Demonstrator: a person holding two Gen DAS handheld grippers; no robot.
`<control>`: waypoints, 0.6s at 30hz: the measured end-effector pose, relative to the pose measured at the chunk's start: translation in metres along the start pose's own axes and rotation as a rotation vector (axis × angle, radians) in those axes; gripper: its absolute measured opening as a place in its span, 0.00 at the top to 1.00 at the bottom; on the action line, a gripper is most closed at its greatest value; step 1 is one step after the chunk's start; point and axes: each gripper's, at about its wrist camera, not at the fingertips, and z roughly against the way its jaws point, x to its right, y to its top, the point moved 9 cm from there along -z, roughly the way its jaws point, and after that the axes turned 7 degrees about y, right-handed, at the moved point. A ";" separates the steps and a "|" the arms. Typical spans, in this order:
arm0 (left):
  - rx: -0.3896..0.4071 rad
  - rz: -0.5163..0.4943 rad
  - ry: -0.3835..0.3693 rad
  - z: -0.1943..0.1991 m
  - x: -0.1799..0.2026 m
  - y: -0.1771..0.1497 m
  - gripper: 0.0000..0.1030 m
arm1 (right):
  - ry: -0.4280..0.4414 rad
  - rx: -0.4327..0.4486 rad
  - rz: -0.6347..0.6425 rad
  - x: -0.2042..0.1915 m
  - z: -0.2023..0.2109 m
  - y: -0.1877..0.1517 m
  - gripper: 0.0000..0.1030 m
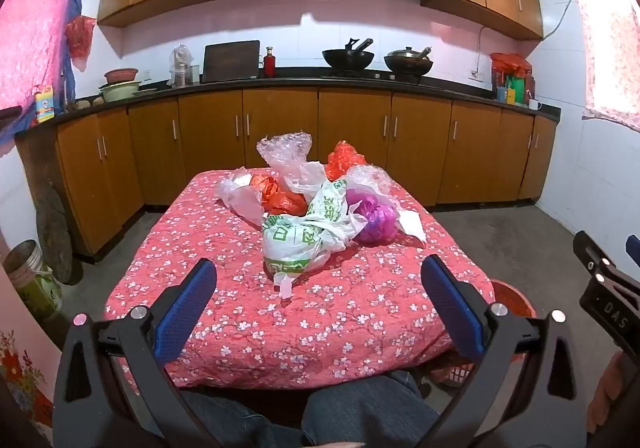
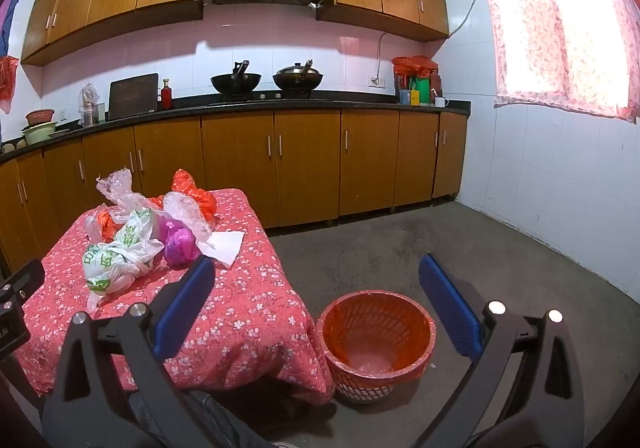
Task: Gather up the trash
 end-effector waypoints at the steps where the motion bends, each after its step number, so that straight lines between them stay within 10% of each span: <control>1: -0.001 -0.001 0.000 0.000 0.000 0.000 0.02 | 0.000 0.000 0.000 0.000 0.000 0.000 0.04; 18: 0.001 0.003 -0.001 0.000 0.000 0.000 0.02 | 0.000 -0.001 -0.006 0.001 0.000 0.000 0.04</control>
